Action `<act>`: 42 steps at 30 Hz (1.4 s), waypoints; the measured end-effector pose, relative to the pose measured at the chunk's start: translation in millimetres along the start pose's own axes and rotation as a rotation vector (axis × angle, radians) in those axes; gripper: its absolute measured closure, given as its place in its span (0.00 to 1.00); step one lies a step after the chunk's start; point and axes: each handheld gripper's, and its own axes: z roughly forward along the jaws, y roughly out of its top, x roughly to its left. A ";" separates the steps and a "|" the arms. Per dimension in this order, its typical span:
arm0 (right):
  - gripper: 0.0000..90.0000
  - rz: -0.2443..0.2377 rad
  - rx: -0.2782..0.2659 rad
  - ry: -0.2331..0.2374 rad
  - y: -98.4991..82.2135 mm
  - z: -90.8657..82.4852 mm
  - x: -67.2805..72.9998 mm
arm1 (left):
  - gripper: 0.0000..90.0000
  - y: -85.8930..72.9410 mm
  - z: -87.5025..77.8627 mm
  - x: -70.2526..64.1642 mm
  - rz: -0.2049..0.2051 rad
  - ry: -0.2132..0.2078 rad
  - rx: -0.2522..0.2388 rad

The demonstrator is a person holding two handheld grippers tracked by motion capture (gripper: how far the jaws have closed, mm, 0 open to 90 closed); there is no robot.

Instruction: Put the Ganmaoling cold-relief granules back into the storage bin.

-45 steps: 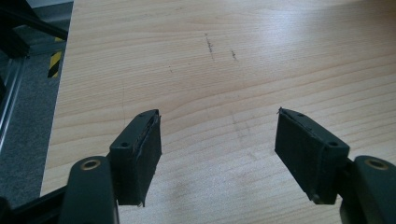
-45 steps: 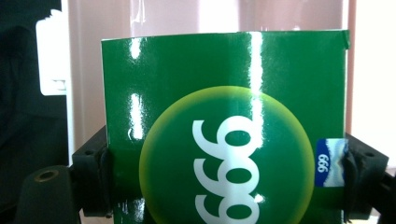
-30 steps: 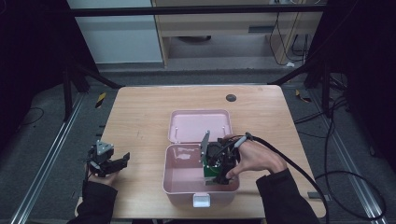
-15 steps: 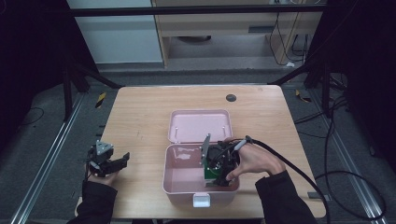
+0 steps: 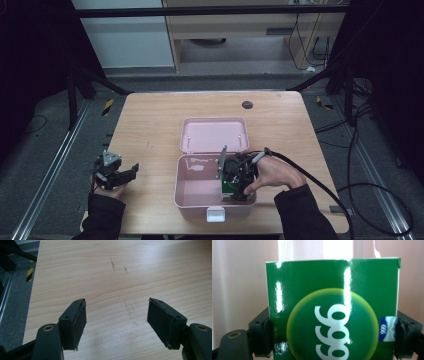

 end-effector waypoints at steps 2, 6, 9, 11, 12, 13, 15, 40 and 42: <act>0.15 -0.004 0.009 -0.002 -0.4 2.3 -0.5 | 0.34 -0.1 0.1 0.3 0.000 0.000 0.001; 0.14 -0.003 0.020 -0.001 0.0 4.4 -1.7 | 0.34 0.0 0.0 0.0 0.001 0.000 0.001; 0.14 0.007 -0.007 -0.010 -0.5 0.6 -2.8 | 0.34 0.0 0.2 0.3 0.000 -0.001 0.001; 0.13 0.017 -0.044 -0.024 -2.7 -7.6 -3.1 | 0.34 0.0 0.2 0.2 0.000 0.000 0.001; 0.13 0.017 -0.044 -0.024 -2.7 -7.6 -3.1 | 0.34 0.0 0.2 0.2 0.000 0.000 0.001; 0.13 0.019 -0.075 -0.045 -5.2 -14.4 -2.4 | 0.34 0.0 0.1 0.1 0.000 0.000 0.000; 0.12 0.028 -0.115 -0.067 -7.9 -22.7 -1.4 | 0.34 0.1 0.2 0.0 0.002 0.001 0.000; 0.03 0.390 -0.579 -0.382 -77.6 -85.8 -4.3 | 0.34 -0.5 0.7 0.8 -0.007 0.002 0.004; 0.04 0.414 -0.613 -0.425 -84.5 -85.0 -3.7 | 0.34 -0.5 0.7 0.5 -0.004 0.002 0.004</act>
